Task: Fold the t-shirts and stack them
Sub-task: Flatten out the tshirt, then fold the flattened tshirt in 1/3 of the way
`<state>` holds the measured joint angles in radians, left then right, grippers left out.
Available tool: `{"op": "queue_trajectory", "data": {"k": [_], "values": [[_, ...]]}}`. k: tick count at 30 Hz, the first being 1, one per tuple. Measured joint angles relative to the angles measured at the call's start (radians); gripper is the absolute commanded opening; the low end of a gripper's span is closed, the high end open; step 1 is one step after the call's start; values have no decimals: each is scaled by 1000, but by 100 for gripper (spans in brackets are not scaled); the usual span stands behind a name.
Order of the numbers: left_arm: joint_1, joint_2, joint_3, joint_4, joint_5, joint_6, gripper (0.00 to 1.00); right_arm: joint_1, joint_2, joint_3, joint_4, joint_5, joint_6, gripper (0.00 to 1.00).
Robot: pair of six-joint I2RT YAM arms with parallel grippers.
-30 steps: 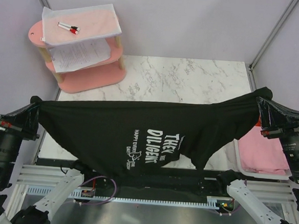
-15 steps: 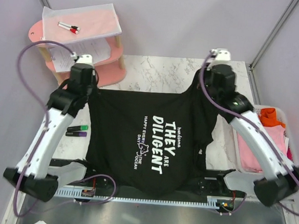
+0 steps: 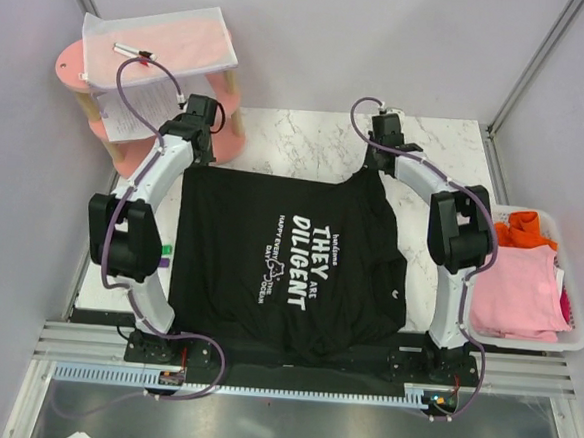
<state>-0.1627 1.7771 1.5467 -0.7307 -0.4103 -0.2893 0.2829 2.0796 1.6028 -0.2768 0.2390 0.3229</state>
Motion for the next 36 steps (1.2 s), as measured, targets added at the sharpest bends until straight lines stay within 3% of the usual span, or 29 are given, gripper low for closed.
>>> {"op": "queue_trajectory", "data": {"k": [8, 14, 22, 28, 36], "values": [[32, 111, 140, 21, 1, 2, 2, -45, 205, 357, -13, -70, 22, 0], [38, 109, 136, 26, 1, 1, 2, -43, 220, 420, -14, -99, 21, 0], [42, 21, -21, 35, 13, -18, 2, -43, 55, 131, -22, -137, 26, 0], [43, -63, -135, 27, 16, -58, 2, -43, -196, -162, 1, -173, 51, 0], [44, -72, -215, 26, 20, -105, 2, -37, -468, -389, 38, -216, 71, 0]]}}
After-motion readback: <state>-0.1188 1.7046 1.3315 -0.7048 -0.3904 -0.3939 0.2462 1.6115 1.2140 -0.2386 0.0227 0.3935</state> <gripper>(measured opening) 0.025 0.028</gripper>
